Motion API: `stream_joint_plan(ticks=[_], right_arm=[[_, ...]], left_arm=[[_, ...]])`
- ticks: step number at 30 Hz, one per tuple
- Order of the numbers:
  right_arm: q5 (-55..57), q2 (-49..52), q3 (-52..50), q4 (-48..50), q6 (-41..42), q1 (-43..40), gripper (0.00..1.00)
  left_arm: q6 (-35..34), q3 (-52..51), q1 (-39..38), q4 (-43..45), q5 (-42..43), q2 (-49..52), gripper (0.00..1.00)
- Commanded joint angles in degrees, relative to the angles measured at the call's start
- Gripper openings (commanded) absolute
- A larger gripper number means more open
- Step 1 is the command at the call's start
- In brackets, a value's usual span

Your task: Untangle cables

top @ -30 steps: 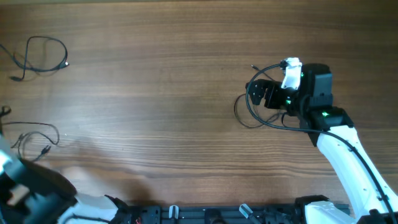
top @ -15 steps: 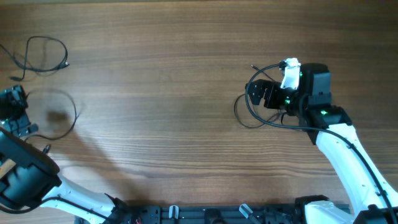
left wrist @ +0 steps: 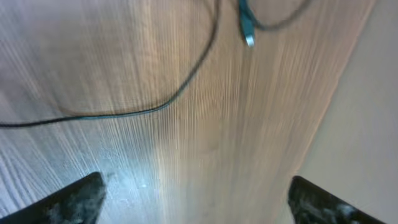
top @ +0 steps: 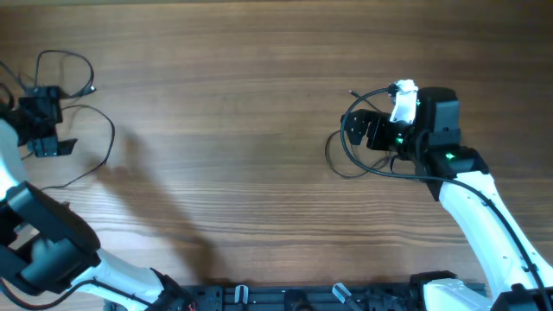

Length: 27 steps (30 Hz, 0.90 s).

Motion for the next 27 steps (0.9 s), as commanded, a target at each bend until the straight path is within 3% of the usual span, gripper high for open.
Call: stream_joint_plan(ticks=[1,3,4,6,10,15,18,21,22,24,27], right_arm=[[0.35,0.72,1.03,0.31,-1.01,0.24,1.00],[0.35,0.72,0.94,0.15,-0.98,0.24,1.00],[0.35,0.72,0.85,-0.11,-0.98,0.24,1.00],[0.35,0.72,0.85,-0.61,-0.98,0.24,1.00],[0.35,0.72,0.83,-1.01,-0.98,0.24,1.00],[1.62,0.98,0.46,-1.27,-1.07,0.24,1.00],[2.16,1.66,0.46,-1.38,-1.11,0.24,1.00],[2.16,2.58,0.46,-1.22,-1.09,0.24,1.00],[2.16,2.97,0.46,-1.22,-1.09,0.24,1.00],[2.14,3.63,0.46,-1.25,-1.09,0.24,1.00],[2.12,4.94,0.46,-1.57,-1.05,0.24,1.00]], left_arm=[[19.41,0.13,-5.77,1.77,-9.75,-0.81,0.97],[25.81,0.13,-8.61,3.04,-18.25,-0.81,1.00],[25.62,0.13,-10.47,2.97,-27.74,-0.81,1.00],[24.52,0.13,-11.93,2.69,-34.75,-0.81,1.00],[26.62,0.13,-12.37,0.44,-35.10,-0.81,0.99],[26.21,0.09,-12.22,-9.14,-34.99,-0.81,0.99],[16.61,-1.44,-11.30,-12.44,-29.62,-0.81,0.98],[15.78,-3.45,-11.08,-10.80,-12.35,-0.81,1.00],[17.07,-4.07,-11.21,-10.05,-10.21,-0.81,1.00],[13.84,-5.57,-11.34,-8.63,-12.26,-0.81,0.98],[-9.94,-8.39,-10.67,-8.85,-25.09,-0.81,1.00]])
